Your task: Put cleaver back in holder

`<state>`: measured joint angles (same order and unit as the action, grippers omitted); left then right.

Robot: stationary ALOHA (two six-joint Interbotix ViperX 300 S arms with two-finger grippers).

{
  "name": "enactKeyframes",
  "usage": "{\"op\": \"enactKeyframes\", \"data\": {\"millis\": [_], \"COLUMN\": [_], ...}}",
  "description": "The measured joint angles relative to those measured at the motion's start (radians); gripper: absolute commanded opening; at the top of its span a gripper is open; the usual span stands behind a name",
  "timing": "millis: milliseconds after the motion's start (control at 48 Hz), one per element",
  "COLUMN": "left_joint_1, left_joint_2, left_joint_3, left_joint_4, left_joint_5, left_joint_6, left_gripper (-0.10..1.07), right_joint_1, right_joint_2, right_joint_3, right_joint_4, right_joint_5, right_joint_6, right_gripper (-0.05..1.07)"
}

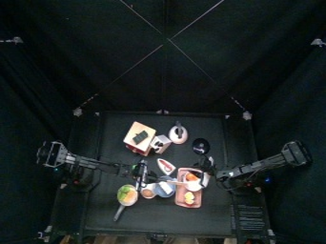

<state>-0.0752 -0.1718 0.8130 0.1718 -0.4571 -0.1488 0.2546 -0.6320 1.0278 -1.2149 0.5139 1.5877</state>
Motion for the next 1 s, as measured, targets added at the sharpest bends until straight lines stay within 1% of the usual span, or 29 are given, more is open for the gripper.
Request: {"op": "enactKeyframes", "data": {"millis": [167,250,312,375,458,562,667,750,833,938,1000], "left_joint_1": [0.009,0.014,0.020,0.025,0.037,0.061,0.089,0.109,0.137,0.195,0.227], "left_joint_2": [-0.017,-0.044,-0.075,-0.117,-0.169,-0.238,-0.310,-0.362,-0.410,-0.466,-0.491], "left_joint_3": [0.000,0.000,0.000,0.000,-0.002,-0.006,-0.012,-0.012,-0.012,-0.014,-0.021], "left_joint_4": [-0.015,-0.052,-0.094,-0.152,-0.206,-0.230,-0.236,-0.238,-0.236,-0.239,-0.239], "left_joint_5": [0.054,0.104,0.158,0.242,0.347,0.451,0.548,0.618,0.687,0.776,0.824], "left_joint_6": [0.000,-0.005,-0.003,-0.006,-0.003,-0.005,-0.003,-0.005,-0.005,-0.008,-0.008], "left_gripper": [0.54,0.54,0.54,0.54,0.54,0.54,0.54,0.54,0.54,0.54,0.54], "right_joint_1": [-0.052,-0.084,-0.123,-0.173,-0.233,-0.322,-0.379,-0.408,-0.422,-0.425,-0.426], "right_joint_2": [0.002,0.014,0.028,0.044,0.066,0.114,0.163,0.196,0.236,0.295,0.348], "right_joint_3": [-0.029,-0.054,-0.069,-0.081,-0.101,-0.133,-0.155,-0.173,-0.199,-0.233,-0.261], "right_joint_4": [0.006,-0.008,-0.012,-0.014,-0.008,0.005,-0.006,-0.040,-0.104,-0.187,-0.235], "right_joint_5": [0.005,0.003,0.003,0.005,0.002,-0.005,-0.009,-0.009,-0.014,-0.017,-0.018], "right_joint_6": [0.011,0.011,0.011,0.014,0.029,0.098,0.155,0.173,0.186,0.187,0.187], "right_gripper": [0.68,0.68,0.68,0.68,0.68,0.68,0.67,0.67,0.66,0.65,0.63]}}
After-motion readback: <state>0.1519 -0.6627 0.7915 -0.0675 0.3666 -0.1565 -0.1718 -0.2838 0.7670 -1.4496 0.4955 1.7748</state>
